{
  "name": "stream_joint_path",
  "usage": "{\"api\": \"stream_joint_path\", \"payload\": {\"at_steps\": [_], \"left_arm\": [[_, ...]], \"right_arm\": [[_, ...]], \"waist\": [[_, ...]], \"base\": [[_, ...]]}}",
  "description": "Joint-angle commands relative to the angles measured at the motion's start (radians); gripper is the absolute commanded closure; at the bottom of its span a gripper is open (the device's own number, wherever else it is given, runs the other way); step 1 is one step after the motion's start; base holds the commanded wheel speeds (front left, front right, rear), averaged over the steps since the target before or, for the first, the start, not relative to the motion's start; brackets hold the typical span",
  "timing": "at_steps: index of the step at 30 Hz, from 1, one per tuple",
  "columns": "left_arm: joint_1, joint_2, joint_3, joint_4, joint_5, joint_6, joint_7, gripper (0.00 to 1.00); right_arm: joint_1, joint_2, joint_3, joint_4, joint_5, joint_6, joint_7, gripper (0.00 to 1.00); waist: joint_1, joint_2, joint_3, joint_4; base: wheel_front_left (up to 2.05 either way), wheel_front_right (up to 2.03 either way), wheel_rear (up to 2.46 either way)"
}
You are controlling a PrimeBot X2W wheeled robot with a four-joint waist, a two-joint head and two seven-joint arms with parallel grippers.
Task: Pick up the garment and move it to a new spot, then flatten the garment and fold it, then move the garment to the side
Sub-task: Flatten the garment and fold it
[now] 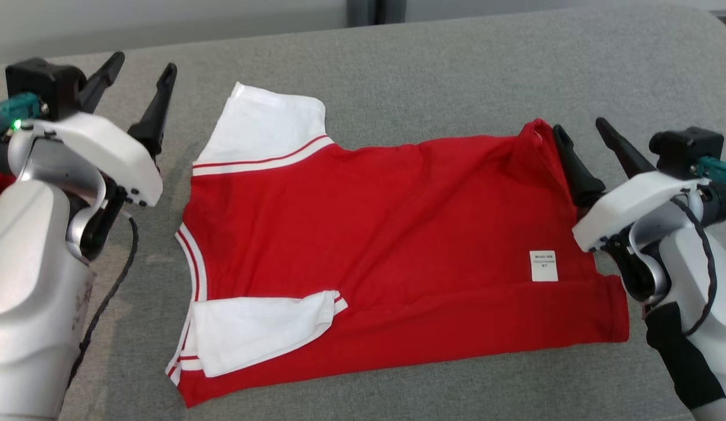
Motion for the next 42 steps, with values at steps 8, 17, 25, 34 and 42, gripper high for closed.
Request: {"api": "stream_joint_path", "payload": {"at_steps": [8, 17, 25, 34, 42], "left_arm": [[-0.212, 0.045, -0.155, 0.164, -0.133, 0.000, 0.086, 0.00], [-0.328, 0.082, -0.268, 0.297, -0.233, 0.000, 0.160, 0.00], [-0.389, 0.102, -0.348, 0.402, -0.278, 0.000, 0.186, 0.00], [-0.436, 0.114, -0.409, 0.494, -0.302, 0.000, 0.177, 0.00], [-0.468, 0.094, -0.435, 0.549, -0.350, 0.000, 0.180, 0.40]], "right_arm": [[-0.166, 0.025, 0.130, 0.095, 0.084, 0.000, 0.060, 0.00], [-0.260, 0.056, 0.241, 0.131, 0.154, 0.000, 0.104, 0.00], [-0.324, 0.083, 0.312, 0.163, 0.203, 0.000, 0.106, 0.00], [-0.383, 0.109, 0.364, 0.196, 0.247, 0.000, 0.088, 0.00], [-0.424, 0.127, 0.382, 0.239, 0.284, 0.000, 0.056, 0.56]], "waist": [[-0.0001, 0.0000, 0.109, -0.066], [-0.0001, 0.0000, 0.145, -0.123], [-0.0001, 0.0000, 0.185, -0.163], [-0.0001, 0.0000, 0.228, -0.201], [-0.0001, 0.0000, 0.249, -0.208]], "base": [[0.00, 0.00, 0.00], [0.00, 0.00, 0.00], [0.00, 0.00, 0.00], [0.00, 0.00, 0.00], [0.00, 0.00, 0.00]]}}
